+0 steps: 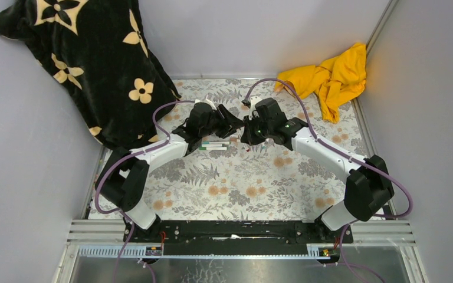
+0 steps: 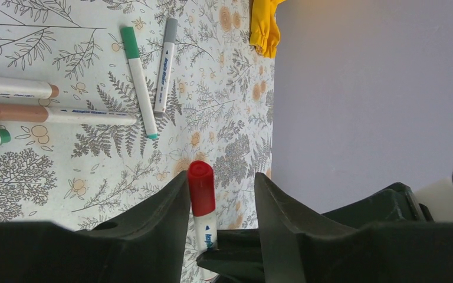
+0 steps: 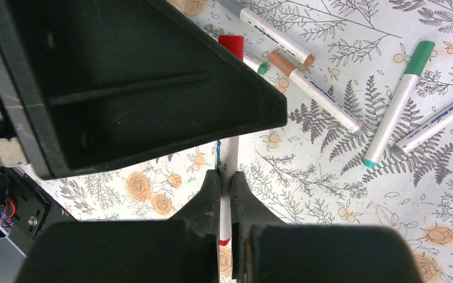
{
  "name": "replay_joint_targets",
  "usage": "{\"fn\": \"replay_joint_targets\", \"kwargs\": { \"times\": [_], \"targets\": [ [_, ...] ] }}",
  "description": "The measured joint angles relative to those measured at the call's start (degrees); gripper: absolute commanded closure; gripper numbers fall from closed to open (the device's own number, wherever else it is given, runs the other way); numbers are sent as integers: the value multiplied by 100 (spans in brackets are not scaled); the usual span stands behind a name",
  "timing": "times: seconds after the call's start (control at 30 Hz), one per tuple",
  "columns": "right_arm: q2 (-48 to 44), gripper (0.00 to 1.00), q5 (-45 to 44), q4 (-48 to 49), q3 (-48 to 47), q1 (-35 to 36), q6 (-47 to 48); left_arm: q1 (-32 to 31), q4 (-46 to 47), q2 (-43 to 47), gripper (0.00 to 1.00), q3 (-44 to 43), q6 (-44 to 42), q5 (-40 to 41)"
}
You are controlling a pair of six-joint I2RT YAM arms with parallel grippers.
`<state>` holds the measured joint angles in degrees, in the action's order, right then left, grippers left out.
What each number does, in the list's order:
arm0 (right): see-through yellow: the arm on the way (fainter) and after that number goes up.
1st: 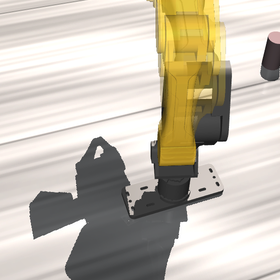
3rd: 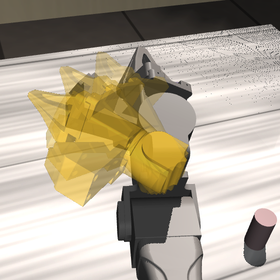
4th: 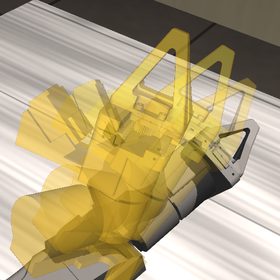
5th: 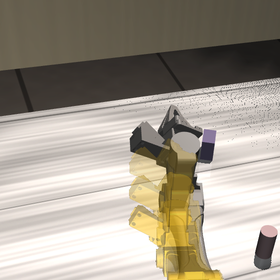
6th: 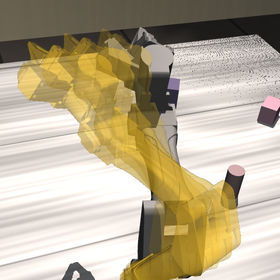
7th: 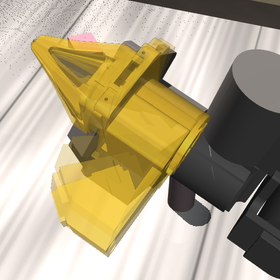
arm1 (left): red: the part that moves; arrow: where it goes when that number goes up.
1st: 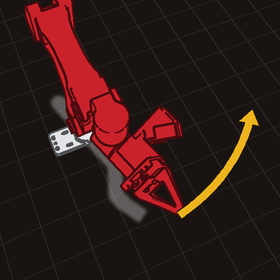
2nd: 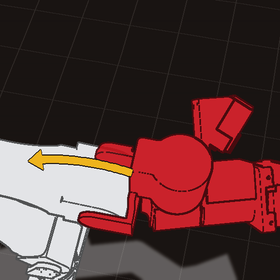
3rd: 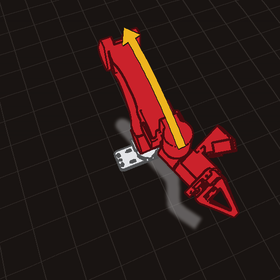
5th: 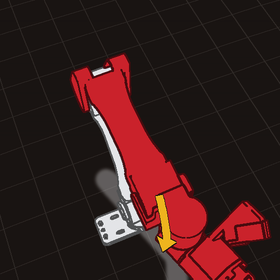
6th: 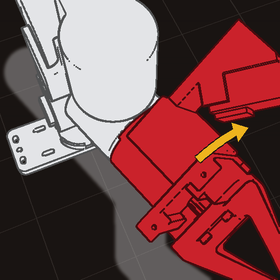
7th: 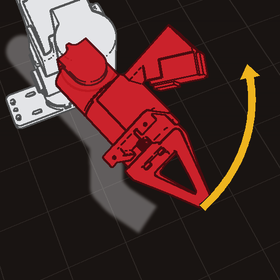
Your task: Open the pen caps
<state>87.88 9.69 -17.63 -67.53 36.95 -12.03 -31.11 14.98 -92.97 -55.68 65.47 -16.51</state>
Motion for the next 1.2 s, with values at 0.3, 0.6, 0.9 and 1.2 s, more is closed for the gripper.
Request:
{"fn": "replay_joint_targets", "kwargs": {
  "times": [0.3,0.6,0.9,1.2],
  "targets": [
    [-144,100,-13,0,0,2,0,4,-39,0,64,0,-81,2],
    [-225,100,-15,-37,24,2,2,42,-85,2,65,0,-203,7],
    [-286,100,-13,-55,195,2,2,83,-107,81,79,13,-289,7],
    [-313,100,0,-33,293,13,-4,90,-114,90,87,68,-319,-46]
  ]
}}
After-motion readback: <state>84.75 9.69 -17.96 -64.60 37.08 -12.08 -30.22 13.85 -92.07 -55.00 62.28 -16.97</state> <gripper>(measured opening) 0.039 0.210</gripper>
